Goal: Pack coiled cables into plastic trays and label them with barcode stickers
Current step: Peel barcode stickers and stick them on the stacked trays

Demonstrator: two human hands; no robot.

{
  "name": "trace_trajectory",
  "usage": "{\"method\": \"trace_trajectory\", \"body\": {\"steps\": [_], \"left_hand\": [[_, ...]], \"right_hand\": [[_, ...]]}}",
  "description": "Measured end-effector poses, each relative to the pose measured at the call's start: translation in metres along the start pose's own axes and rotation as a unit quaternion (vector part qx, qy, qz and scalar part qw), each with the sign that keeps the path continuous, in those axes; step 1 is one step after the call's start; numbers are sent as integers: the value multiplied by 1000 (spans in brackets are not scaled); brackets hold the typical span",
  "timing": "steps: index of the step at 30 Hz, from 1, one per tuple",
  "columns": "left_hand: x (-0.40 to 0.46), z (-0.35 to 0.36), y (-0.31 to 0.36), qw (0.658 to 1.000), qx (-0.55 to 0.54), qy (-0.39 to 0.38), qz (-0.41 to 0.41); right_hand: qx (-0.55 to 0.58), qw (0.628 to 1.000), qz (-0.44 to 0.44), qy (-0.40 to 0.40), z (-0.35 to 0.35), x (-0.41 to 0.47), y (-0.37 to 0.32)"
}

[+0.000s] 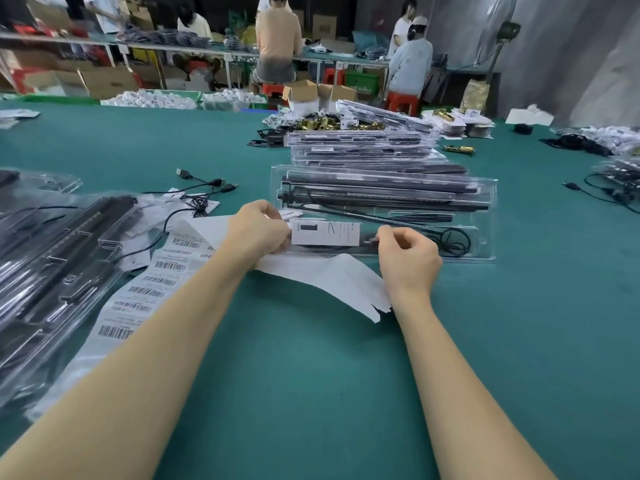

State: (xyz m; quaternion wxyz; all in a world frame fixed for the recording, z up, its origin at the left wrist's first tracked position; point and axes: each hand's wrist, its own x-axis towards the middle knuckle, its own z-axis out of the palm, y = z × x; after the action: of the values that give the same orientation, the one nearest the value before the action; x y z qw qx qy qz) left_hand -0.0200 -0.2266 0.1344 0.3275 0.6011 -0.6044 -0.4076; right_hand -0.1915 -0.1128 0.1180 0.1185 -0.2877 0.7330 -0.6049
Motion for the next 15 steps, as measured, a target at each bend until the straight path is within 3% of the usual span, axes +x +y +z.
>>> {"method": "trace_trajectory", "body": {"steps": [6, 8, 10, 13, 15], "left_hand": [[-6, -11, 5, 999, 23, 21, 20], [-5, -17, 5, 999, 24, -10, 27], [-4, -22, 1, 998, -13, -48, 29], [-8, -27, -12, 996, -62, -40, 48], [-11, -29, -20, 991, -120, -41, 49]], "right_hand": [[-9, 1000, 15, -6, 0, 2, 0], [-8, 1000, 21, -19, -2, 2, 0], [17, 998, 43, -33, -4, 5, -2], [119, 985, 120, -41, -8, 15, -5], [127, 982, 139, -18, -12, 22, -6]]}}
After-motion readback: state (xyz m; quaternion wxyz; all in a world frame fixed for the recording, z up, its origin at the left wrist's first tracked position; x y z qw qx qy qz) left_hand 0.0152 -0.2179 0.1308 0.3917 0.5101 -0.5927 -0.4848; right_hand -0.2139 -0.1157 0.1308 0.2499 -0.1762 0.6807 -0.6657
